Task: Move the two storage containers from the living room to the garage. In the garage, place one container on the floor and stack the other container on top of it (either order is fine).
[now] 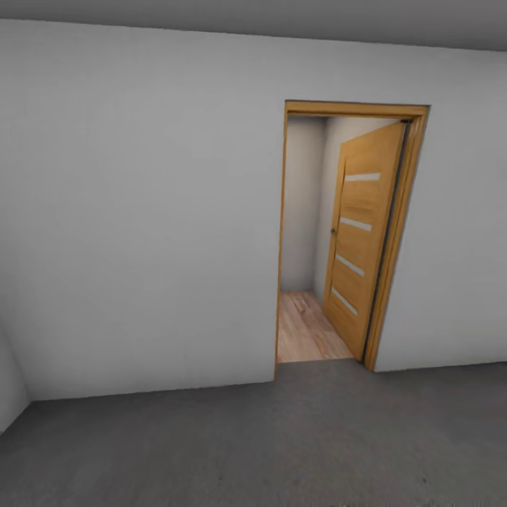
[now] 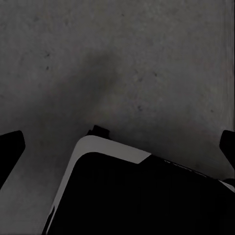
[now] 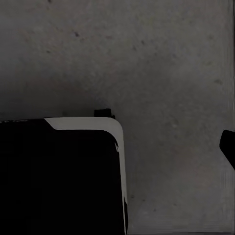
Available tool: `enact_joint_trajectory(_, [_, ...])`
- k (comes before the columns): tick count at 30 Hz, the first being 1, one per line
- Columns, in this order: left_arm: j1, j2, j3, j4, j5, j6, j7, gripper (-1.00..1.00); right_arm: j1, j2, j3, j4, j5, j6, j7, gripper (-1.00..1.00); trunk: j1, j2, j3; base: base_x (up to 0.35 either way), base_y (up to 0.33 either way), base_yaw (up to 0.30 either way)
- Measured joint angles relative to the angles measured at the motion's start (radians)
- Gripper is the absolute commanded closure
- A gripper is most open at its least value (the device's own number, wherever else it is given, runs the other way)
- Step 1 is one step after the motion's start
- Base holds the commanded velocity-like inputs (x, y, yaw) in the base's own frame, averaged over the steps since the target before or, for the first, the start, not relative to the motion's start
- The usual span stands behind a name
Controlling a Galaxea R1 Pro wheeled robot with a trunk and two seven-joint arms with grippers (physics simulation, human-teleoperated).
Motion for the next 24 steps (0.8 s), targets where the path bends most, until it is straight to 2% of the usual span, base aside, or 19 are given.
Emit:
enact_joint_trajectory(6, [0.000,-0.018,-0.001,0.000,-0.007,0.002,-0.001,-1.00,0.000,0.000,0.000,0.000,0.000,0.000,0.000,-1.00,0.000,0.000,0.000,0.000,0.000,-0.294])
enact_joint_trajectory(24, [0.000,-0.021,-0.001,0.000,-0.008,0.002,-0.001,-1.00,0.000,0.002,-0.001,0.000,-0.003,0.000,-0.002,-1.00,0.000,0.000,0.000,0.000,0.000,-0.294])
